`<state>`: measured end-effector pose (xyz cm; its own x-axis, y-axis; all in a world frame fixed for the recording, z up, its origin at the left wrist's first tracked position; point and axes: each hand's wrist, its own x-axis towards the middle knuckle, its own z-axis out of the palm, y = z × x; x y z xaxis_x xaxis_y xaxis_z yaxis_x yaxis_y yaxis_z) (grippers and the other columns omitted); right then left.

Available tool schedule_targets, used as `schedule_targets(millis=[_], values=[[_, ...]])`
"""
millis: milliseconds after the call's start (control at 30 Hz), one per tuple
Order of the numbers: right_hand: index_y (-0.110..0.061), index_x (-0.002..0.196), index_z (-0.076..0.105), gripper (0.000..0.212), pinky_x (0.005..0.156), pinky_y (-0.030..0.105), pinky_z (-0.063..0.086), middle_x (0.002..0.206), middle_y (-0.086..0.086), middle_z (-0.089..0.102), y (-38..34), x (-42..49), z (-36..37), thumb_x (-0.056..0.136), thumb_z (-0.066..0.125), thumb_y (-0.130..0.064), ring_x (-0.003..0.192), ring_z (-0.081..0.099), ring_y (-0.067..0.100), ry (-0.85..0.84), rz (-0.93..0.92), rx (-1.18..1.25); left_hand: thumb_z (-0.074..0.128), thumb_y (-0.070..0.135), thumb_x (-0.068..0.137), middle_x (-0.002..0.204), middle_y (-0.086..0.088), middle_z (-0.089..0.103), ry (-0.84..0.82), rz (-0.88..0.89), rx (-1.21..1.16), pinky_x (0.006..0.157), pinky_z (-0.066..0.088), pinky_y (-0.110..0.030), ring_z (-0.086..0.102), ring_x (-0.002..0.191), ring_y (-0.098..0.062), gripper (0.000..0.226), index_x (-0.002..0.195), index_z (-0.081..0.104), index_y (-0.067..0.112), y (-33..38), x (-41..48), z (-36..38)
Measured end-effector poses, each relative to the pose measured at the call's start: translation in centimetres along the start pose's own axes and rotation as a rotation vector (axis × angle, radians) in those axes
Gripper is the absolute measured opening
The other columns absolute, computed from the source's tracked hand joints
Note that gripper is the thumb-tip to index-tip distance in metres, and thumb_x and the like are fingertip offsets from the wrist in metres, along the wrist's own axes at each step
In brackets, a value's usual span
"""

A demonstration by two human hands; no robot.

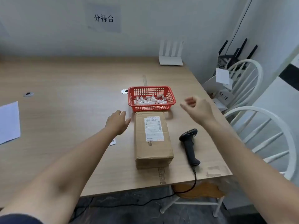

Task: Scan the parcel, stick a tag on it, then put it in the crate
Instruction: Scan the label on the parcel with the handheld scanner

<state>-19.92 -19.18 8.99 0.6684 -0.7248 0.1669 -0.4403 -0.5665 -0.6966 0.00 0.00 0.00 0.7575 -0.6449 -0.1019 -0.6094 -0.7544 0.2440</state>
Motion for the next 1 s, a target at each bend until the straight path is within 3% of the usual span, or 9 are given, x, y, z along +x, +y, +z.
schedule_targets(millis=[133, 300, 467, 633, 767, 900, 1000], values=[[-0.002, 0.119, 0.046, 0.059, 0.091, 0.04, 0.043, 0.127, 0.021, 0.049, 6.6, -0.7, 4.9, 0.076, 0.067, -0.035, 0.115, 0.047, 0.037, -0.202, 0.423, -0.296, 0.032, 0.04, 0.094, 0.139, -0.019, 0.042, -0.031, -0.016, 0.012, 0.1, 0.039, -0.047, 0.042, 0.126, -0.033, 0.052, 0.134, 0.036, 0.006, -0.2, 0.1, 0.5], [0.001, 0.13, 0.029, 0.075, 0.099, 0.044, 0.038, 0.139, 0.022, 0.033, 10.3, -3.0, 9.6, 0.076, 0.069, -0.033, 0.124, 0.037, 0.039, -0.255, 0.575, -0.369, 0.032, 0.039, 0.095, 0.141, -0.018, 0.041, -0.022, 0.003, -0.012, 0.102, 0.037, -0.046, 0.04, 0.128, -0.033, 0.051, 0.134, 0.037, 0.006, 0.4, 0.0, 1.1], [0.0, 0.13, 0.027, 0.076, 0.094, 0.045, 0.043, 0.134, 0.022, 0.036, 12.1, -3.7, 11.4, 0.074, 0.073, -0.026, 0.117, 0.046, 0.041, -0.25, 0.714, -0.35, 0.032, 0.04, 0.095, 0.142, -0.018, 0.04, -0.032, 0.014, -0.007, 0.102, 0.037, -0.046, 0.039, 0.129, -0.033, 0.053, 0.135, 0.035, 0.006, 0.1, 0.1, 1.8], [-0.002, 0.121, 0.034, 0.047, 0.093, 0.048, 0.047, 0.126, 0.024, 0.05, 14.7, -4.5, 12.0, 0.081, 0.06, -0.01, 0.112, 0.051, 0.042, -0.15, 0.762, -0.349, 0.032, 0.04, 0.094, 0.142, -0.018, 0.04, -0.054, -0.001, -0.004, 0.102, 0.038, -0.046, 0.039, 0.129, -0.033, 0.053, 0.135, 0.036, 0.006, -0.5, -0.3, 2.6], [-0.002, 0.122, 0.03, 0.056, 0.076, 0.04, 0.047, 0.119, 0.024, 0.053, 13.6, -4.8, 11.7, 0.075, 0.06, -0.012, 0.103, 0.055, 0.041, -0.138, 0.807, -0.145, 0.032, 0.04, 0.094, 0.146, -0.018, 0.035, -0.089, 0.027, 0.004, 0.106, 0.035, -0.046, 0.035, 0.133, -0.032, 0.053, 0.136, 0.035, 0.007, -0.8, -0.5, 3.6], [-0.004, 0.113, 0.038, 0.04, 0.068, 0.039, 0.045, 0.1, 0.021, 0.057, 10.6, -3.1, 10.7, 0.078, 0.055, -0.013, 0.085, 0.056, 0.036, -0.022, 0.659, 0.108, 0.031, 0.041, 0.095, 0.146, -0.018, 0.035, -0.123, 0.036, -0.021, 0.106, 0.034, -0.046, 0.034, 0.133, -0.032, 0.054, 0.137, 0.033, 0.007, -1.0, -0.5, 4.3], [-0.013, 0.098, 0.045, 0.024, 0.063, 0.04, 0.05, 0.085, 0.014, 0.058, 8.5, -2.3, 10.2, 0.077, 0.056, -0.012, 0.068, 0.056, 0.027, -0.03, 0.493, 0.272, 0.029, 0.043, 0.095, 0.144, -0.019, 0.037, -0.166, 0.009, -0.116, 0.105, 0.033, -0.046, 0.036, 0.131, -0.033, 0.056, 0.138, 0.031, 0.007, -0.6, -0.4, 5.3]])
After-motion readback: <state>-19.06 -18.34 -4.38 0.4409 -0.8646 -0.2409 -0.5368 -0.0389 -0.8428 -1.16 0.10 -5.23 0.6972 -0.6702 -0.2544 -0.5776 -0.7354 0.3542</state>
